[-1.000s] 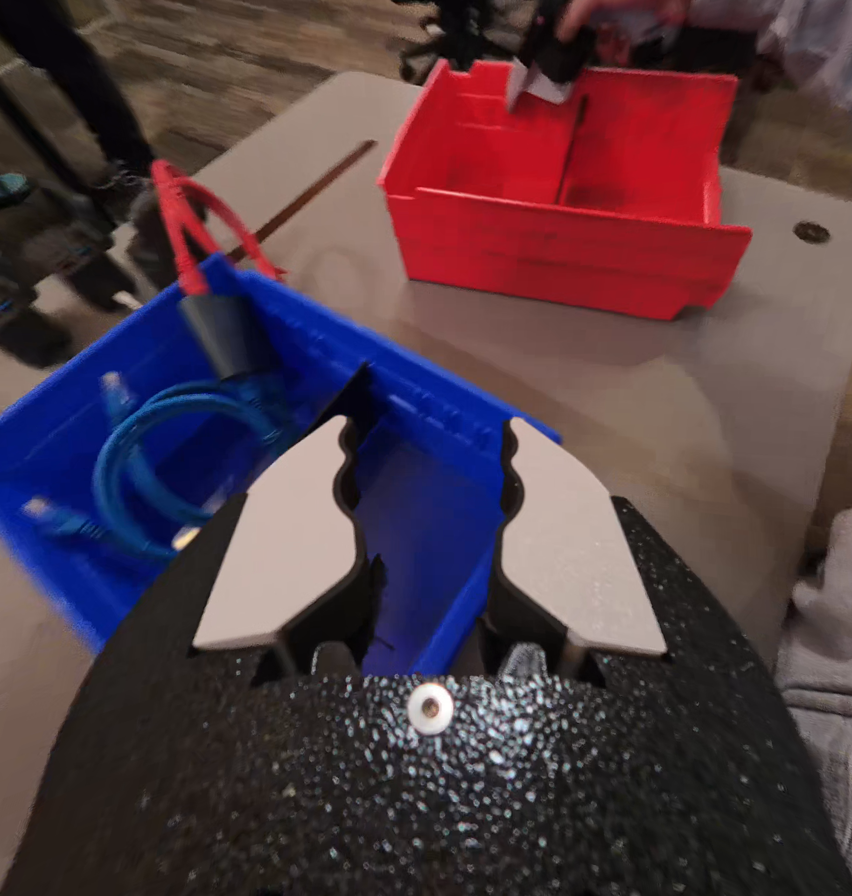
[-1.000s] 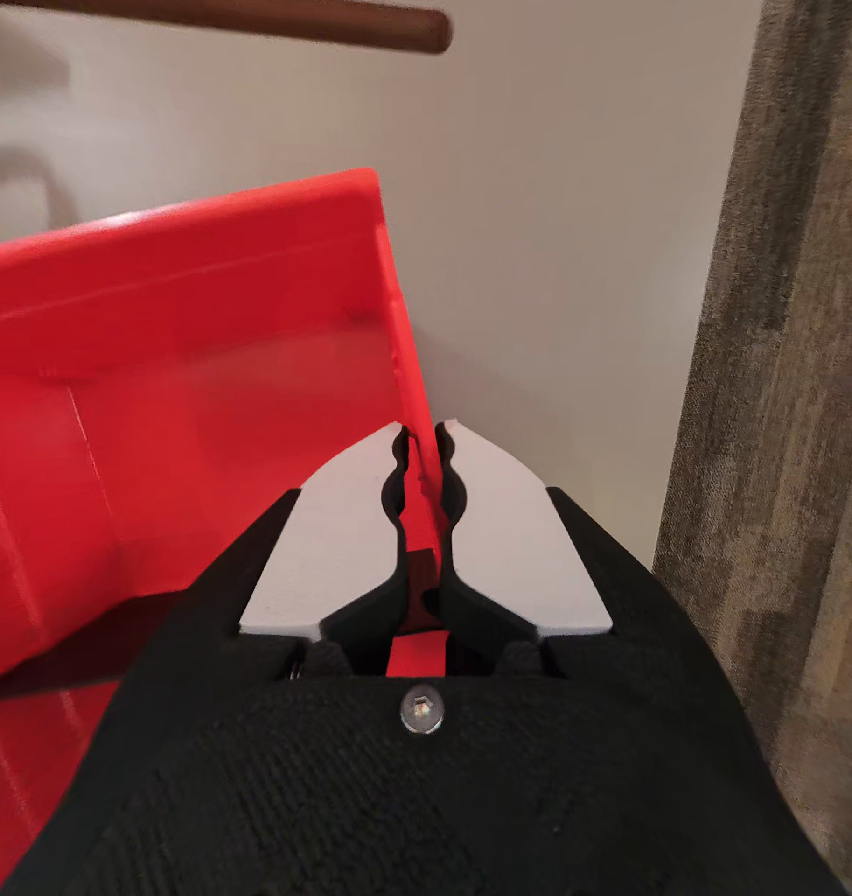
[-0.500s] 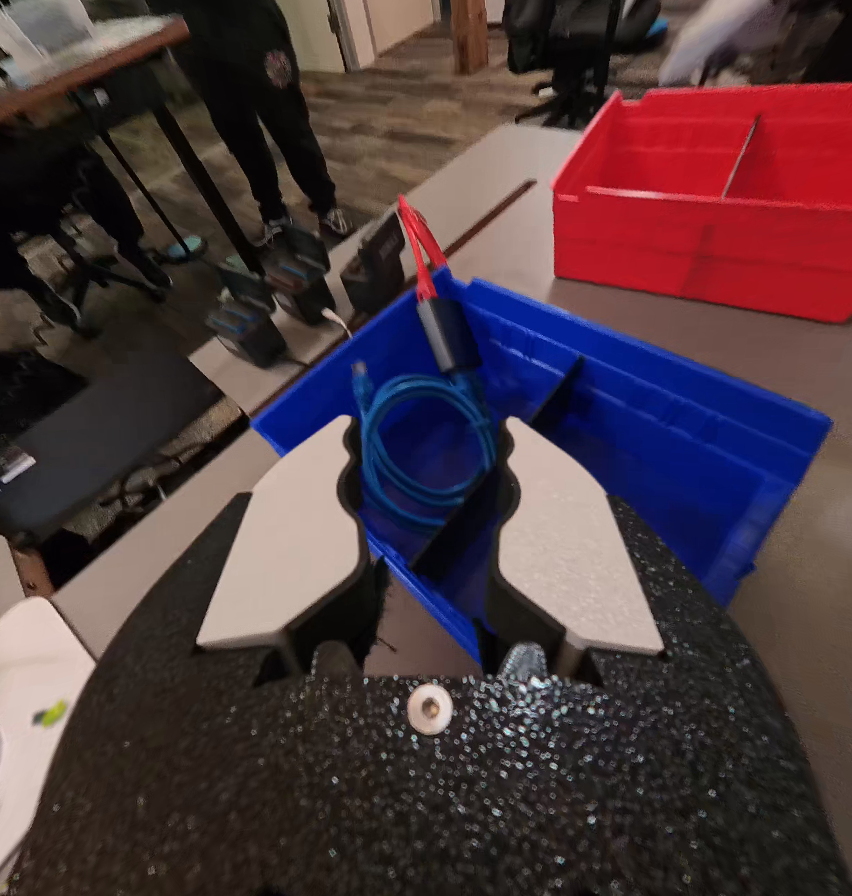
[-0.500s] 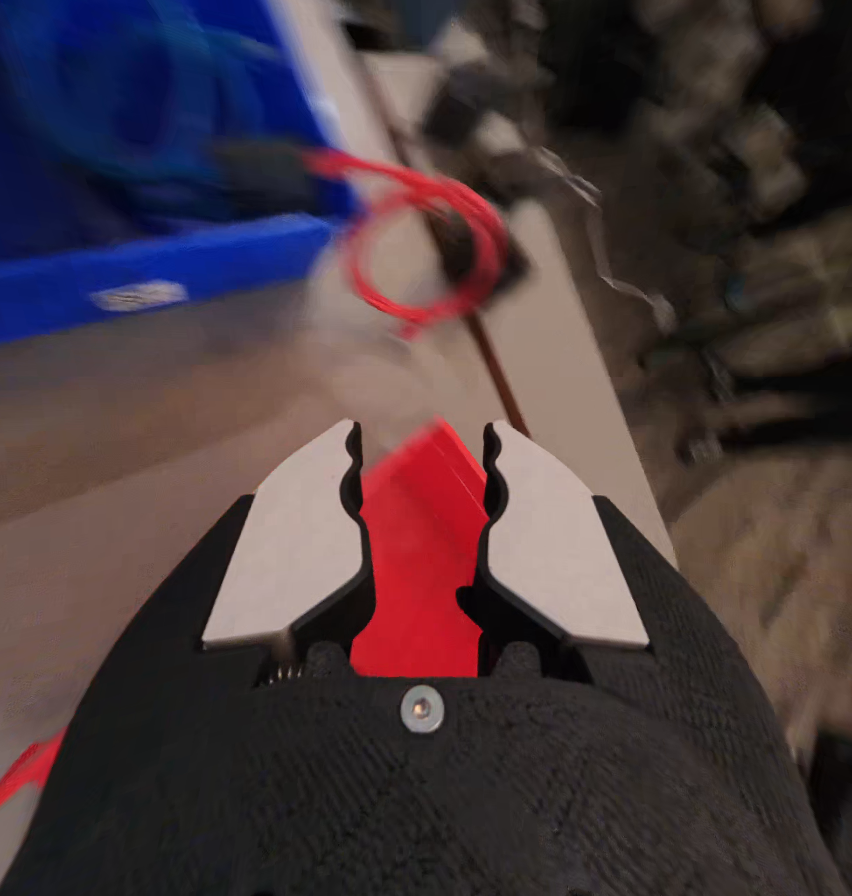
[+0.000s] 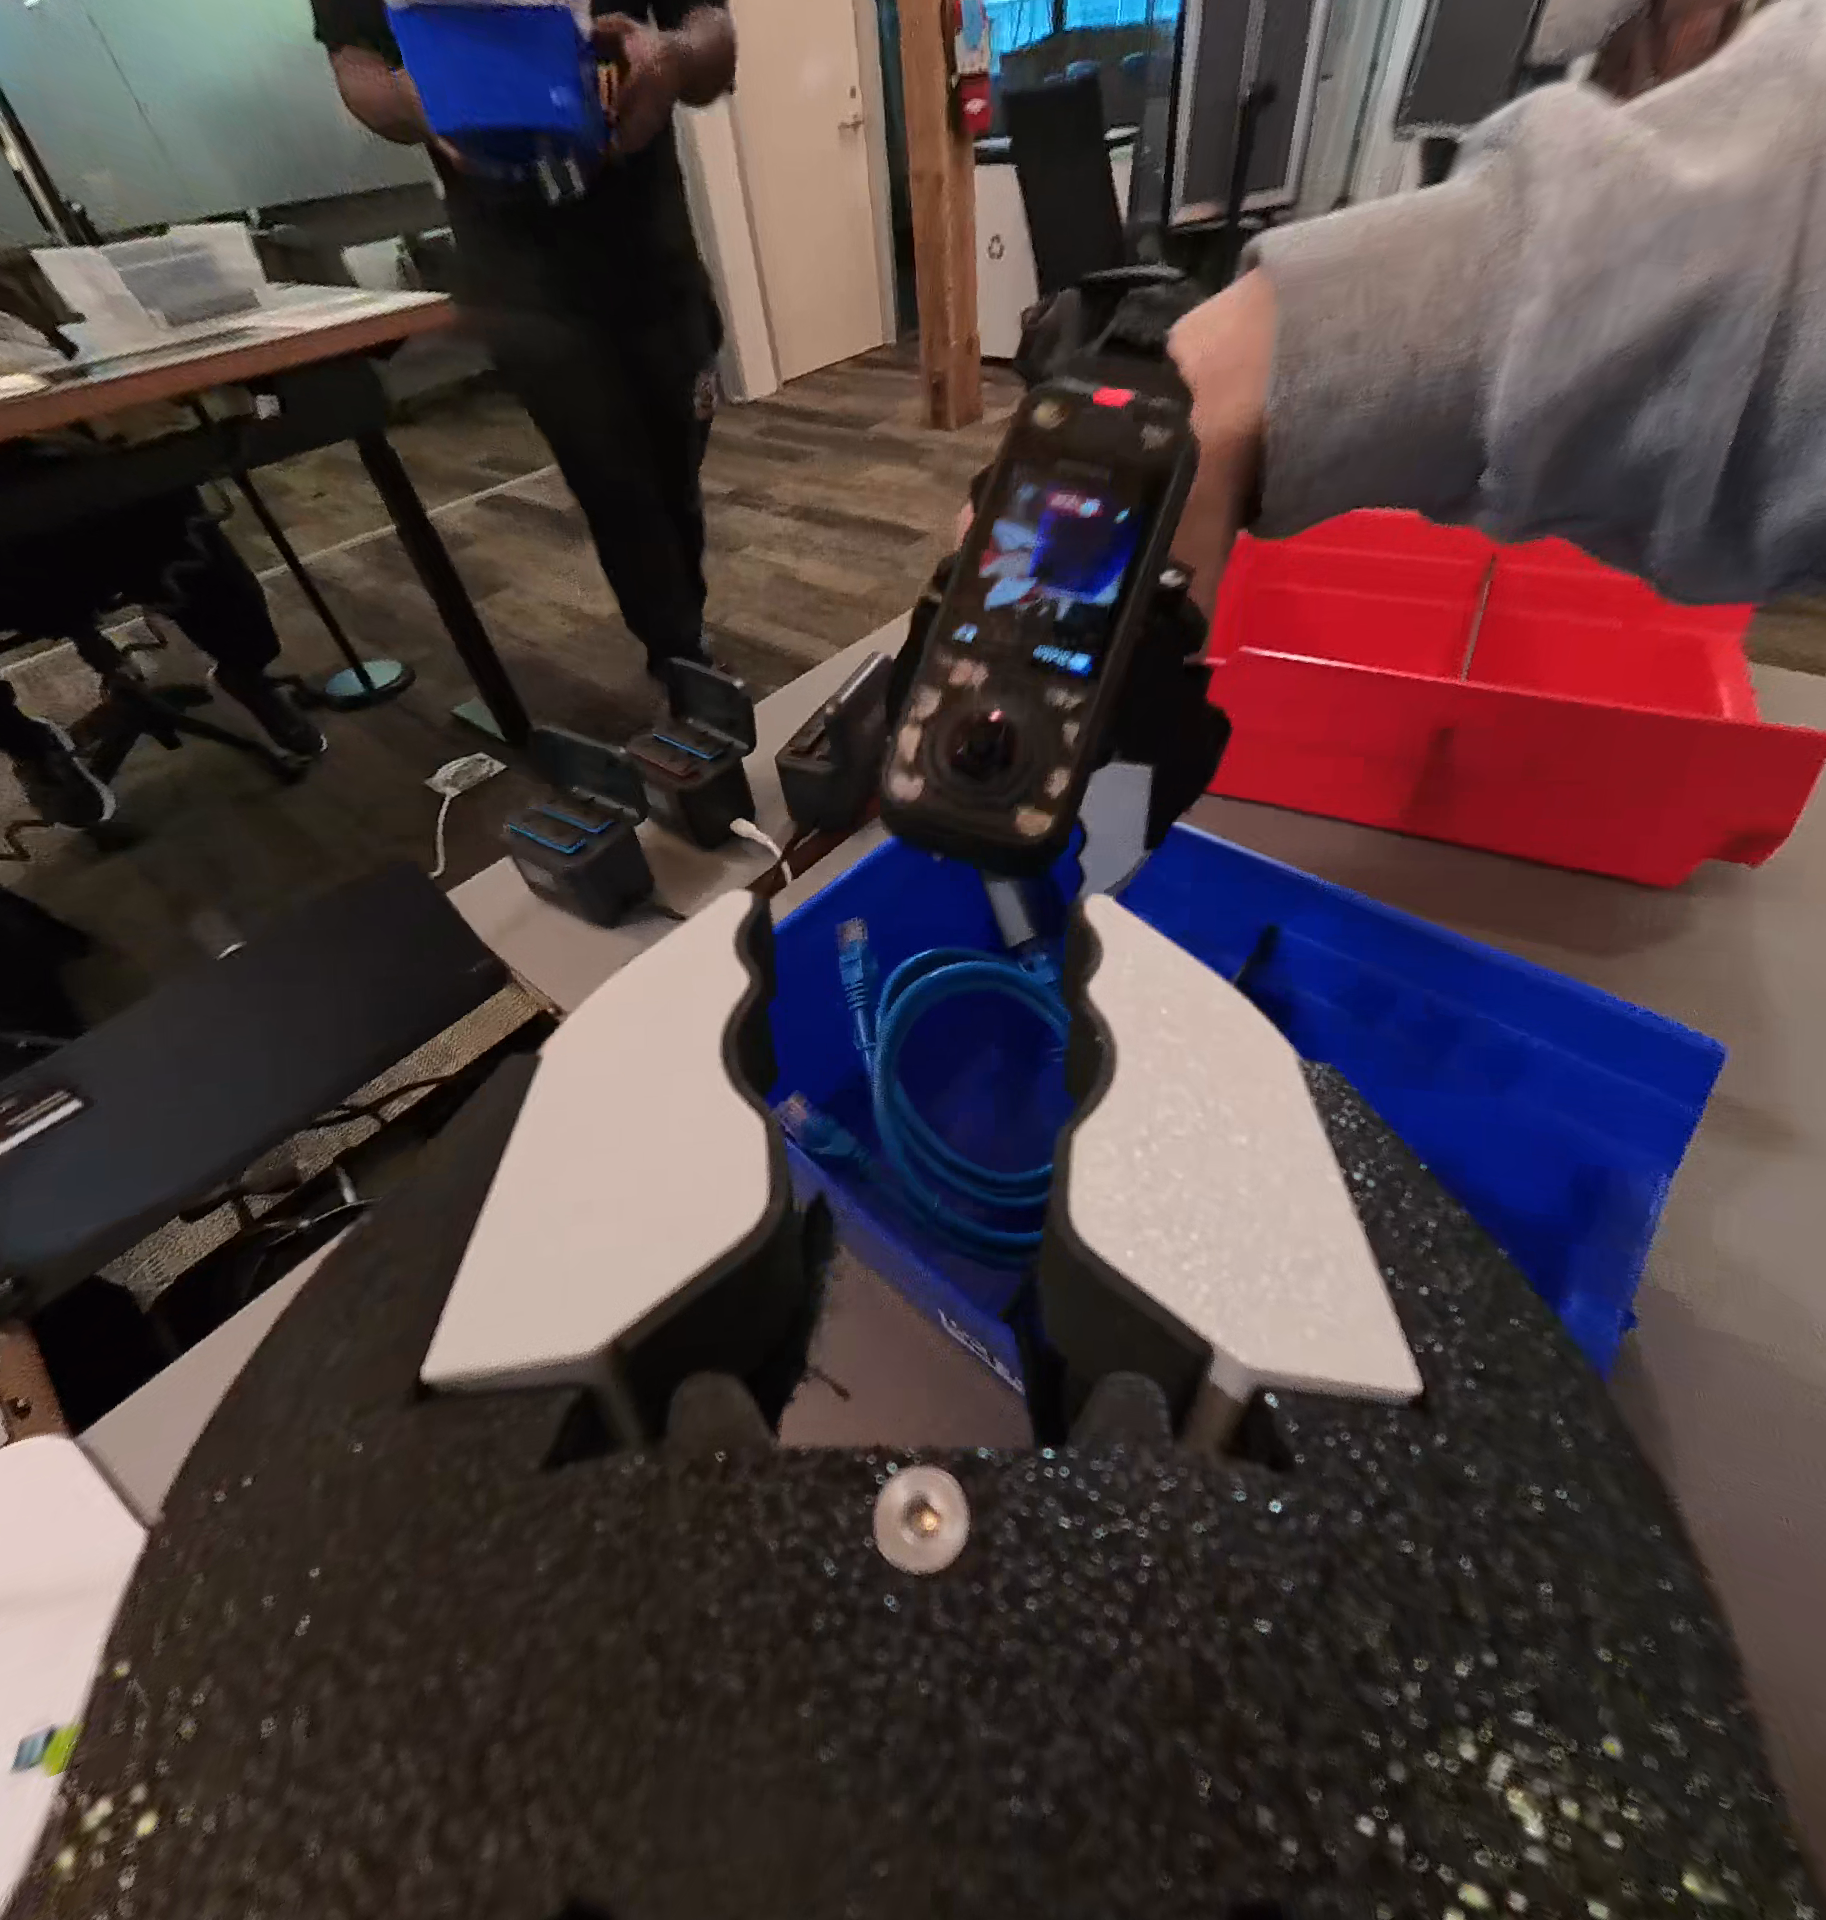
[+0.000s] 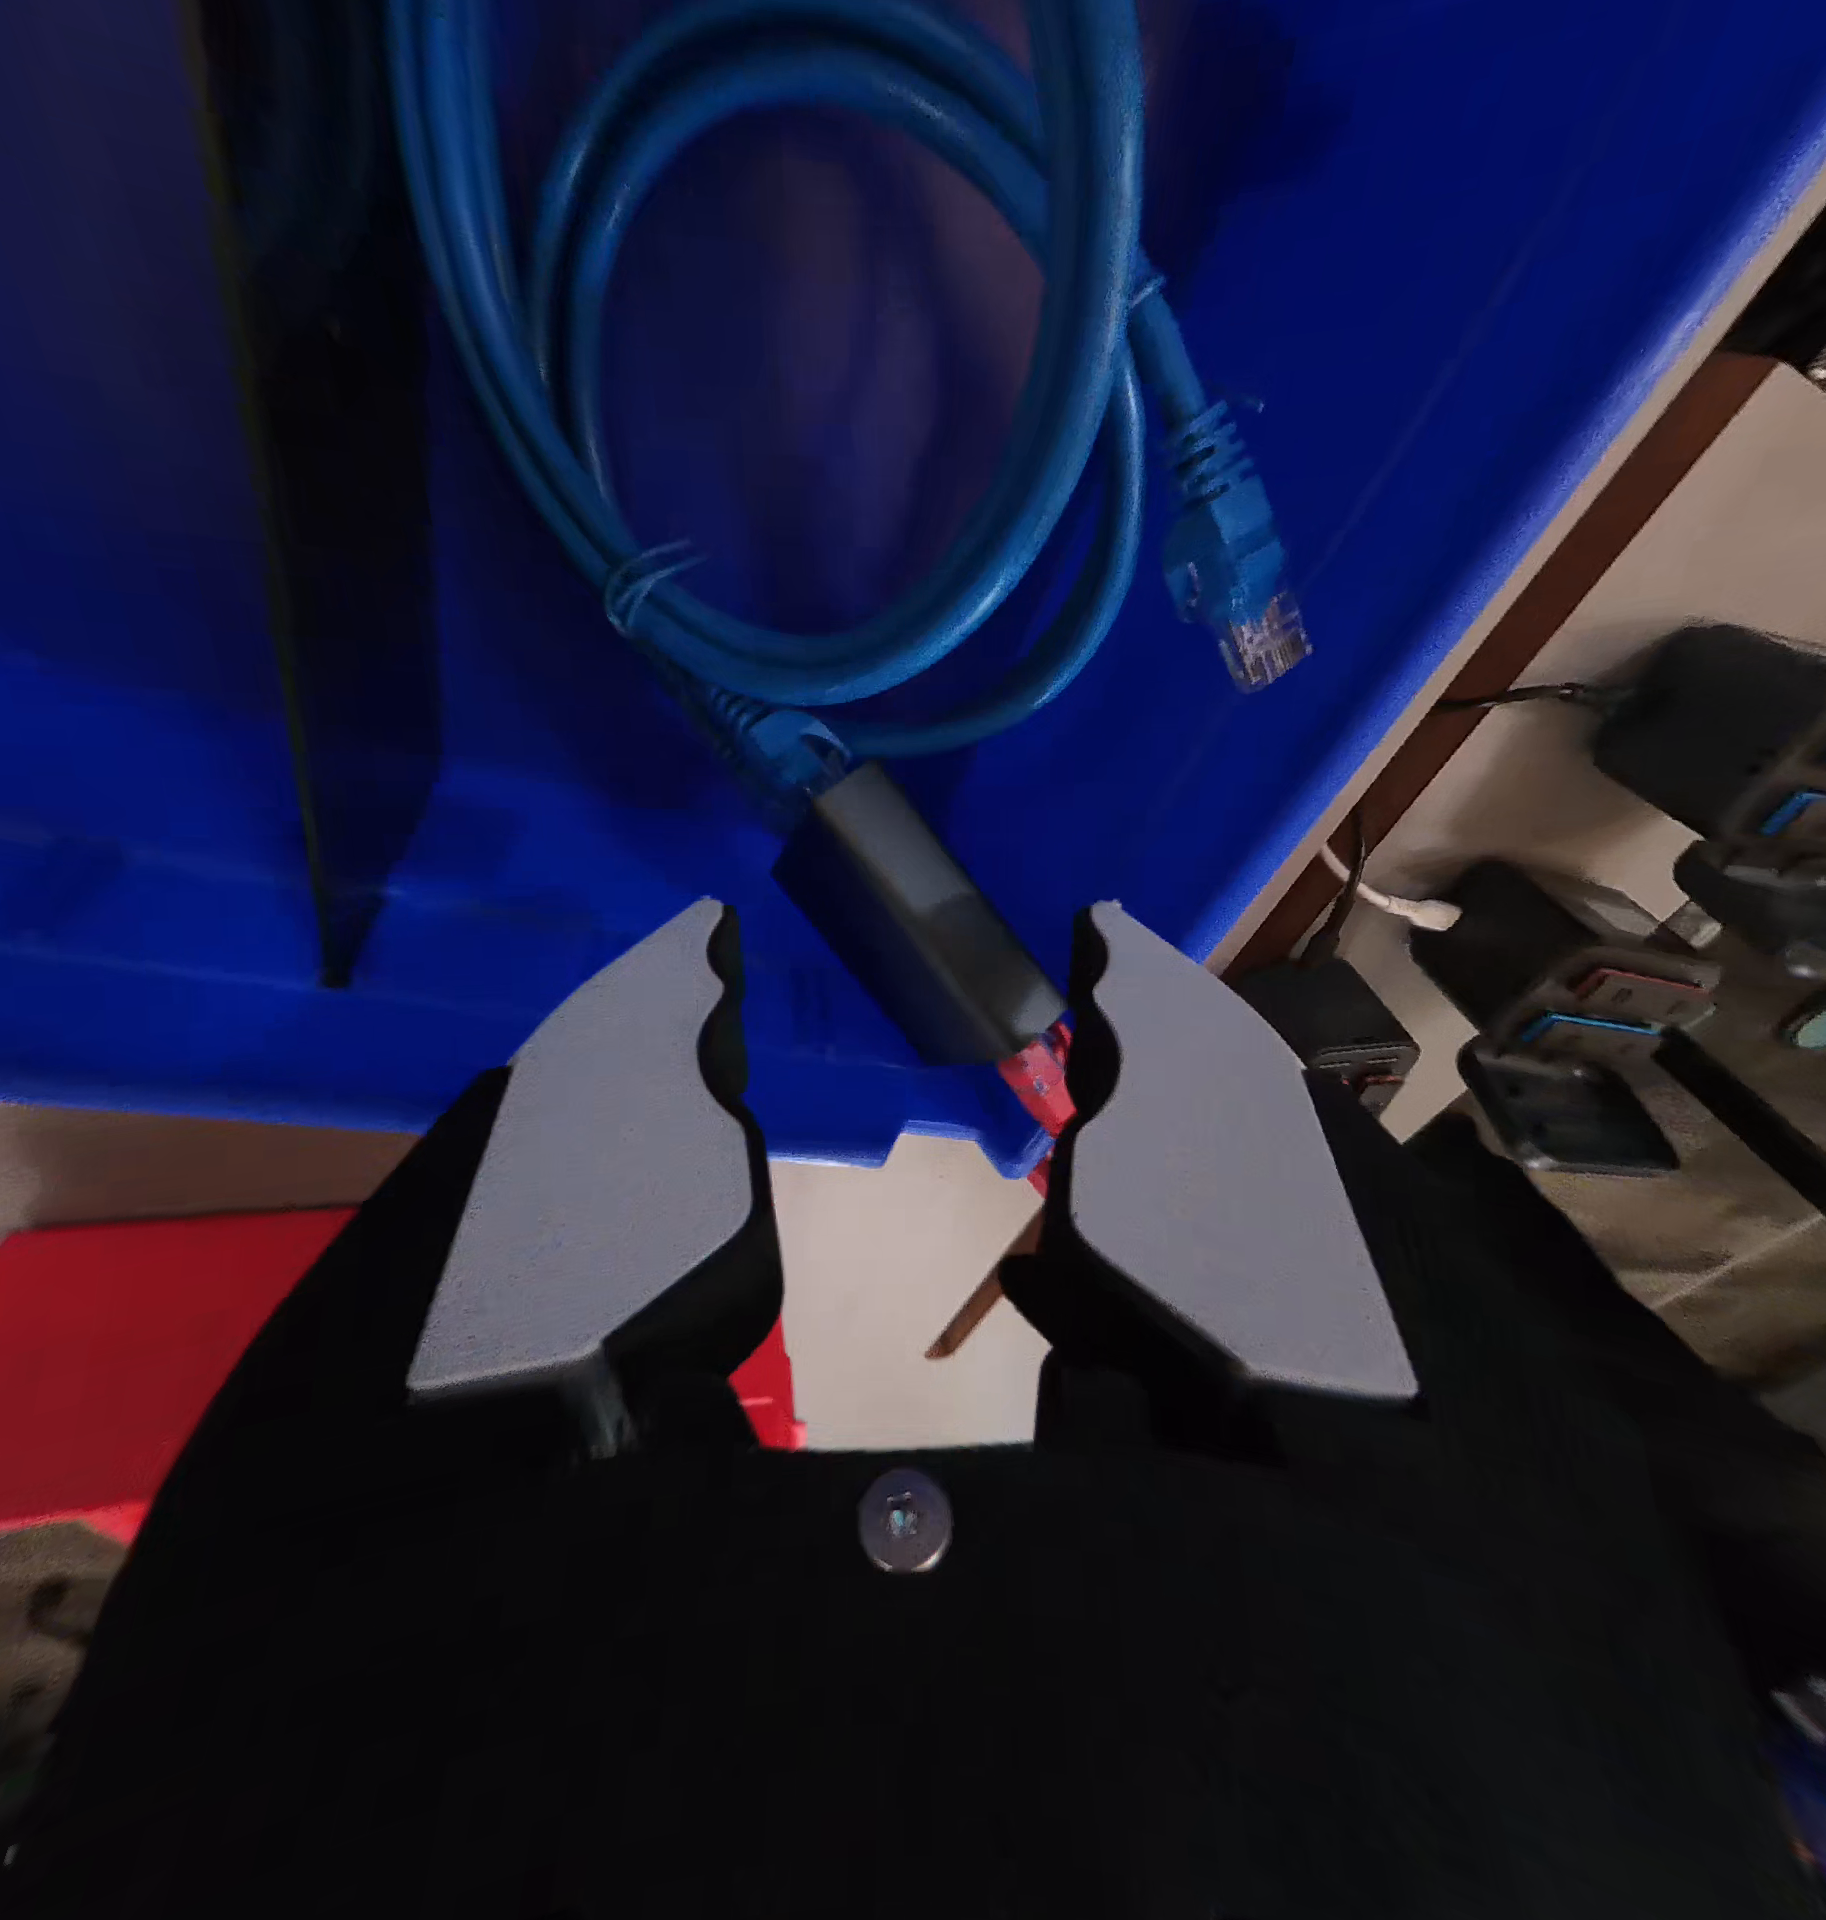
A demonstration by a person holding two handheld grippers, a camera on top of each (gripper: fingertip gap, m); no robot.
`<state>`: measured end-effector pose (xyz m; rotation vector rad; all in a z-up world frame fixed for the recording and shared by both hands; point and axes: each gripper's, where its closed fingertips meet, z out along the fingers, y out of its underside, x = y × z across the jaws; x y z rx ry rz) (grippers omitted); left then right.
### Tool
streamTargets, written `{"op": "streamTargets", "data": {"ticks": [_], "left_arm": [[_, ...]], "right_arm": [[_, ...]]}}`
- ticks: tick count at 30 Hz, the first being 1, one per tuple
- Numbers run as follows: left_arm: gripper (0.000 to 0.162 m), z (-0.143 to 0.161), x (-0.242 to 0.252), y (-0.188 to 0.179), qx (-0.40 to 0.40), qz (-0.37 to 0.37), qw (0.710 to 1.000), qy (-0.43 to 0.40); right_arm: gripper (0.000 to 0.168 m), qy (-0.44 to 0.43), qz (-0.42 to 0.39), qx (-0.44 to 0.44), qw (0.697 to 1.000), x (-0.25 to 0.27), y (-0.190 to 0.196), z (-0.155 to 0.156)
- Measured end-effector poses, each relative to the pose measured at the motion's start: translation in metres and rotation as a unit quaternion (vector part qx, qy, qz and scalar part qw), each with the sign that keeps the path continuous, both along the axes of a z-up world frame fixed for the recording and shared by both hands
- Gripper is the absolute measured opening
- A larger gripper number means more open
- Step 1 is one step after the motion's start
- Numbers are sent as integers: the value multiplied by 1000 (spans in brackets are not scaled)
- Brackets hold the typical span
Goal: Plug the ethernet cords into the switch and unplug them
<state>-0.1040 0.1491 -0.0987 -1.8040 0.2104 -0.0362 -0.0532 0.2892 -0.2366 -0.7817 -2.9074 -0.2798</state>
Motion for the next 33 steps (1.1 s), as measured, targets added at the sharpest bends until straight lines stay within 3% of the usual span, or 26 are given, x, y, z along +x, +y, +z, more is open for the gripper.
{"op": "streamTargets", "data": {"ticks": [11,16,21,25,29,33], "left_arm": [[56,-13,-32,-13,-14,-7,998,-55],[56,0,-34,-21,26,-23,998,-55],[65,7,-21,-20,39,-47,997,-54],[61,25,5,-20,84,-92,992,-18],[68,52,22,-21,167,-94,981,13],[93,67,8,-24,222,-39,973,41]], "right_arm": [[37,-173,20,120,977,6,24,-16],[27,-171,38,155,972,10,27,-10],[19,-34,11,117,992,5,18,18],[19,120,-6,91,989,4,12,58],[19,279,-15,82,957,10,5,104],[19,457,-43,18,888,20,-13,154]]}}
